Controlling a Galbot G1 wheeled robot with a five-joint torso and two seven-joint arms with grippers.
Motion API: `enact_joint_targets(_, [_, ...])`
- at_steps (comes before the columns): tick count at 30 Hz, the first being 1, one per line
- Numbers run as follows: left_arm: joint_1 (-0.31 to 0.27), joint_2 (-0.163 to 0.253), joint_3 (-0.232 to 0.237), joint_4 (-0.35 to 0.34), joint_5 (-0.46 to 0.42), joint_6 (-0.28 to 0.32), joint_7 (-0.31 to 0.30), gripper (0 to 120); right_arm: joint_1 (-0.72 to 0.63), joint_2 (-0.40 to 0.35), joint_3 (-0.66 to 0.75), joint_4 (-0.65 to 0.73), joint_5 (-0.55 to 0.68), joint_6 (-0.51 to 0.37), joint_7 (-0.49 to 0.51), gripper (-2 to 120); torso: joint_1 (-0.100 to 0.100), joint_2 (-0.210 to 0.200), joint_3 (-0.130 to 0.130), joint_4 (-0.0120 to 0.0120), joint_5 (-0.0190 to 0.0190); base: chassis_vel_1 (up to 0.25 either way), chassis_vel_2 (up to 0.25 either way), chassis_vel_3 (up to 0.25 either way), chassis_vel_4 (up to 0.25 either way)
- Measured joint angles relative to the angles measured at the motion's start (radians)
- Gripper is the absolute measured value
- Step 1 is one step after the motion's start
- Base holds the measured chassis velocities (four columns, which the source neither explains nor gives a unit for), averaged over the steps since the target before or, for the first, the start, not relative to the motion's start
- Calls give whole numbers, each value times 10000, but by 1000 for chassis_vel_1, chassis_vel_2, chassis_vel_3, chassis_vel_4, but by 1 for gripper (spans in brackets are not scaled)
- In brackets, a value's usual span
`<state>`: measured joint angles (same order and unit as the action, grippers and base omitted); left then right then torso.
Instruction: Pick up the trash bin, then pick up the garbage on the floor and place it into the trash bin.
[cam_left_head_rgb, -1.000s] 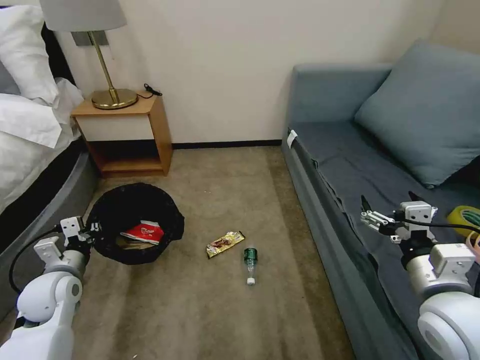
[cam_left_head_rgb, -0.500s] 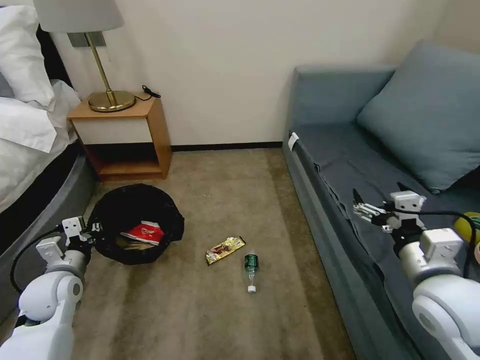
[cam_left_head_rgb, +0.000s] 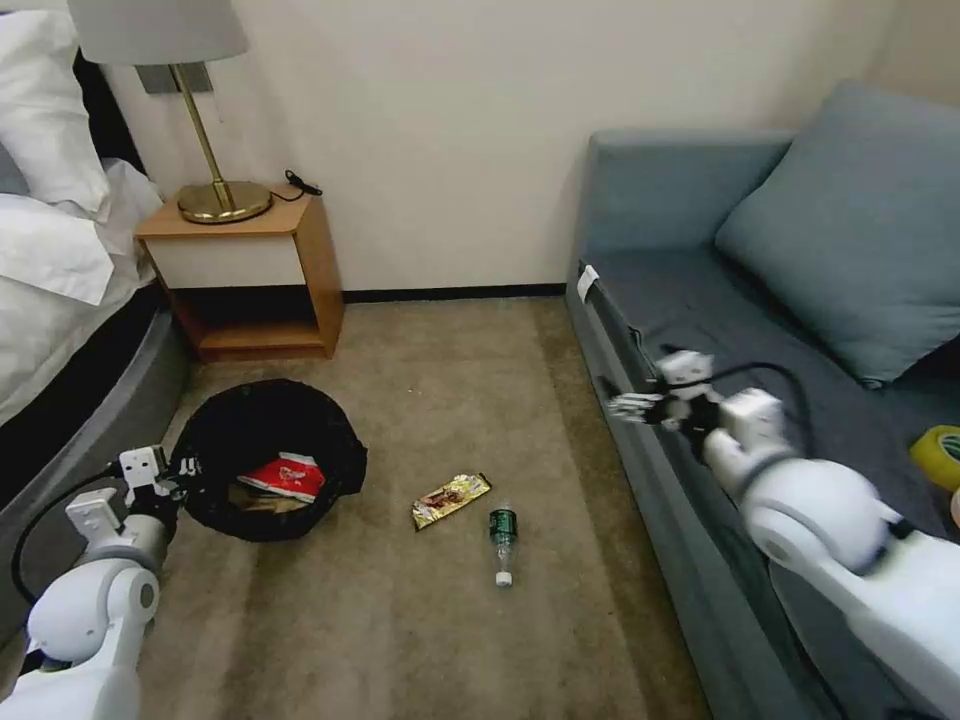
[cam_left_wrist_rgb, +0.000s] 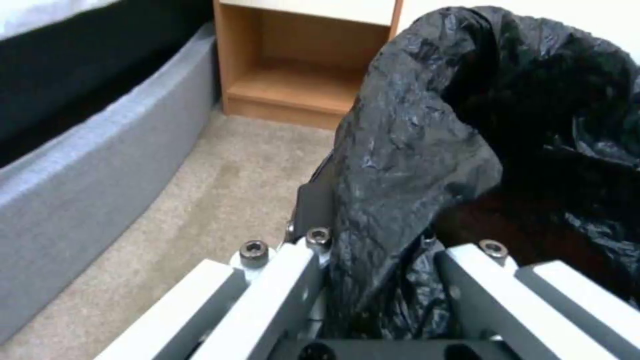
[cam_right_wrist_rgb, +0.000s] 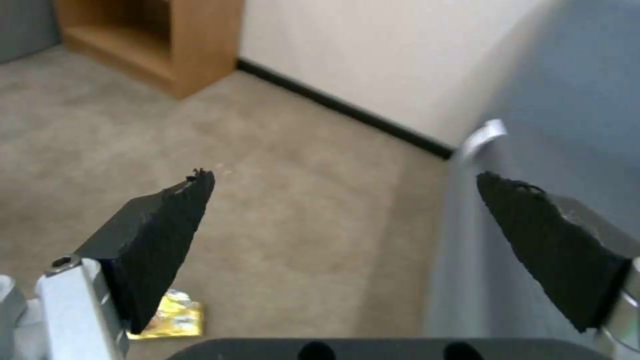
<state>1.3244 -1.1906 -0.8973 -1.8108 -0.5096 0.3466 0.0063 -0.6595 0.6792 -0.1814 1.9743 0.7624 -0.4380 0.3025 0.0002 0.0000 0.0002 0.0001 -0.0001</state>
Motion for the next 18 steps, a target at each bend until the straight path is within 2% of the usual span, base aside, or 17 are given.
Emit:
enact_joint_targets(3, [57, 94, -141, -35, -82, 3, 23, 4, 872, 583, -961, -721, 344, -154, 50, 100, -1, -1, 0, 0, -1, 0, 0, 0, 0])
enact_joint_targets(6, [93, 246, -488, -15, -216, 18, 68, 4, 1862, 1559, -2128, -1979, 1304, -567, 373, 100, 0, -2, -1, 0, 0, 0, 0, 0, 0])
enact_joint_targets(7, [93, 246, -488, -15, -216, 18, 68, 4, 1862, 1559, -2128, -1979, 1304, -567, 373, 100, 0, -2, -1, 0, 0, 0, 0, 0, 0])
enact_joint_targets(11, [164, 332, -820, 118, -303, 22, 109, 4, 2375, 2539, -2657, -3827, 2266, -910, 692, 100, 0, -2, 0, -1, 0, 0, 0, 0, 0])
enact_joint_targets(17, [273, 353, -949, 177, -362, 10, 171, 4, 2617, 3221, -2847, -5184, 3078, -1360, 799, 100, 0, -2, 0, -2, 0, 0, 0, 0, 0])
enact_joint_targets(18, [315, 357, -1000, 188, -369, -11, 190, 4, 2723, 3572, -2875, -5691, 3552, -1703, 942, 100, 0, -3, -1, -4, 1, 0, 0, 0, 0])
